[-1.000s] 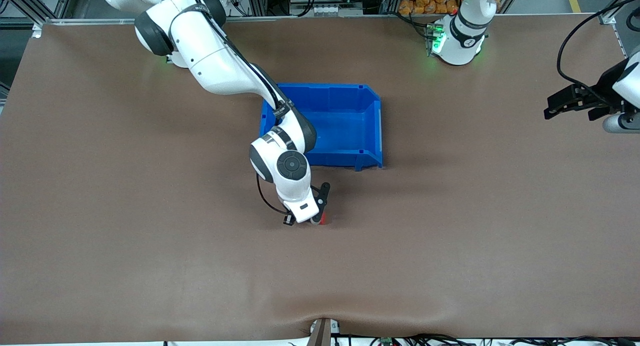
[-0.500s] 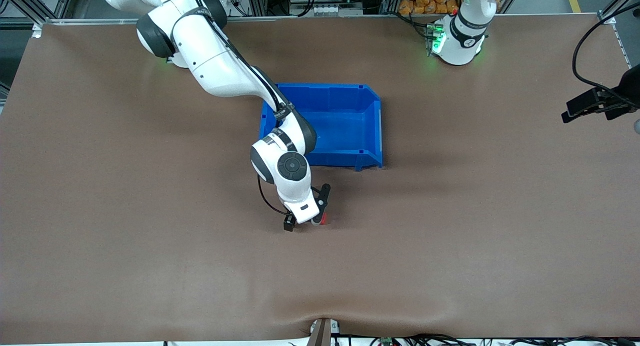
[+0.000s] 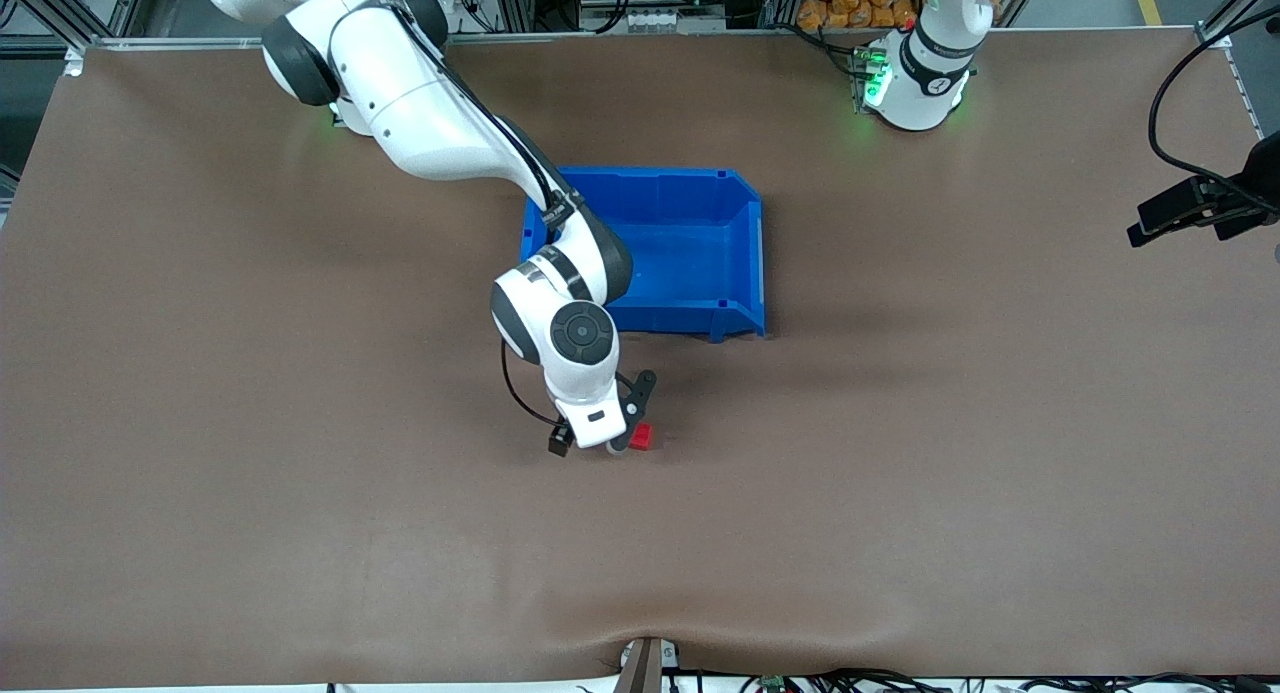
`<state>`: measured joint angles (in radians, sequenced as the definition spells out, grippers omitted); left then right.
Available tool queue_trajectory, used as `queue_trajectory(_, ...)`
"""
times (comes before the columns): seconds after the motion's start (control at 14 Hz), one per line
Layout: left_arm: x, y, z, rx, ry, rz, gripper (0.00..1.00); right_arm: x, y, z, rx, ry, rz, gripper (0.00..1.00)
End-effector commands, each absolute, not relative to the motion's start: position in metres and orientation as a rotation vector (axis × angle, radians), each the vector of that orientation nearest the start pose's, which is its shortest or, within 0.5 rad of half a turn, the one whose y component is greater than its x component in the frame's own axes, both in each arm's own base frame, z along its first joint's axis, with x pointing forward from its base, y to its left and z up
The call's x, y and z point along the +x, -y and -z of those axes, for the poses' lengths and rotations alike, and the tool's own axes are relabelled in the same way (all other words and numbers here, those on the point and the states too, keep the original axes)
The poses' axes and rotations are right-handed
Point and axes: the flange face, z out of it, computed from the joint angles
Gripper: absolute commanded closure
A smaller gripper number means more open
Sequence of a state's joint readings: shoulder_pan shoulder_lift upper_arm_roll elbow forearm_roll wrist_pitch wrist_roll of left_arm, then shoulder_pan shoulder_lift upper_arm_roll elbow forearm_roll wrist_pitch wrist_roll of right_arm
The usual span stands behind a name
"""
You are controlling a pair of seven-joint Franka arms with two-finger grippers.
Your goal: Attach green and red cubes to black cube
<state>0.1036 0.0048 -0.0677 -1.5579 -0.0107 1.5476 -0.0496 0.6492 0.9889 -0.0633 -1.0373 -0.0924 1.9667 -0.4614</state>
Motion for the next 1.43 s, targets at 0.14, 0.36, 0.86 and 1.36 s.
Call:
queue_trajectory(0.14, 0.552, -0.014, -0.634, -3.149, 0.123, -0.012, 0.0, 0.662, -0.374, -0.319, -2.916, 1.471, -0.124, 0.0)
queue_trajectory(0.36, 0.553, -0.01, -0.635, -3.148, 0.135, -0.005, 0.0, 0.679, -0.322, -0.37, -2.968, 1.35, -0.128, 0.0)
queue_trajectory(0.86, 0.561, -0.005, -0.65, -3.151, 0.115, 0.05, 0.0, 0.689, -0.128, -0.488, -2.968, 0.837, -0.031, 0.0)
queue_trajectory(1.36, 0.561, -0.002, -0.648, -3.149, 0.104, 0.043, 0.0, 0.633, 0.01, -0.59, -3.022, 0.54, -0.031, 0.0)
